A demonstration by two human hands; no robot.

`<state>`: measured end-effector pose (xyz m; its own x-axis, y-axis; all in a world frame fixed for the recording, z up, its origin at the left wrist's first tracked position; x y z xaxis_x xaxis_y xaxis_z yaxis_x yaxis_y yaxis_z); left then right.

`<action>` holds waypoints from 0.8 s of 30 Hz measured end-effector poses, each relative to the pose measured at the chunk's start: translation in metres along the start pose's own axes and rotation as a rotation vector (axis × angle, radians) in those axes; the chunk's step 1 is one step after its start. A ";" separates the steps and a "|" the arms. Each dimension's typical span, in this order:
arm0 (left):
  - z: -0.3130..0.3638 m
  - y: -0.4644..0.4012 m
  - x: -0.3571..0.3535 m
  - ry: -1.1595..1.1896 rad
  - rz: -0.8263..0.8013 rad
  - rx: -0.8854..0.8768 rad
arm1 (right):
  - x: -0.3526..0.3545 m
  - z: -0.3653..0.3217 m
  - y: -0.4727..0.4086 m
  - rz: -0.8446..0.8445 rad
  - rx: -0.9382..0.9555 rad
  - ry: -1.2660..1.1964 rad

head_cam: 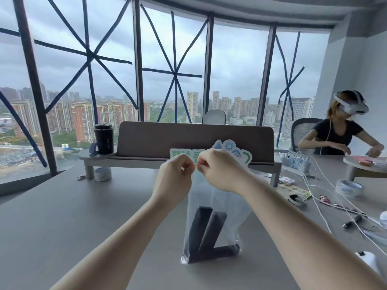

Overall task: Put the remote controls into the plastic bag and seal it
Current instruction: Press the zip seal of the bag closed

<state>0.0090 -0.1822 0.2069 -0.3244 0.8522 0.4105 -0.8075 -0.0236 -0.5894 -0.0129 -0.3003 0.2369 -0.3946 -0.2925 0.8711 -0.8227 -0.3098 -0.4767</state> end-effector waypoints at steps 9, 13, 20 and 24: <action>-0.029 -0.004 0.027 -0.021 0.136 0.007 | -0.005 0.046 0.022 0.028 -0.082 0.052; -0.042 -0.005 0.027 0.023 0.107 0.078 | -0.001 0.055 0.029 0.068 -0.095 0.040; -0.060 -0.006 0.007 0.340 -0.065 0.249 | 0.005 0.046 0.024 0.121 -0.035 0.035; -0.057 -0.010 0.015 0.283 0.023 0.225 | 0.002 0.047 0.024 0.100 -0.025 0.061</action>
<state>0.0403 -0.1395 0.1794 -0.2204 0.9603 0.1712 -0.8999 -0.1324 -0.4154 -0.0142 -0.3506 0.2221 -0.4983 -0.2651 0.8255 -0.7878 -0.2592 -0.5587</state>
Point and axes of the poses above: each hand's wrist, its own y-axis away from the middle knuckle, its own x-axis out of the back of the hand, z = x × y, the point moved 8 cm from there along -y, towards the middle knuckle, and after that the axes turned 6 degrees about x, right-handed, at the moved point
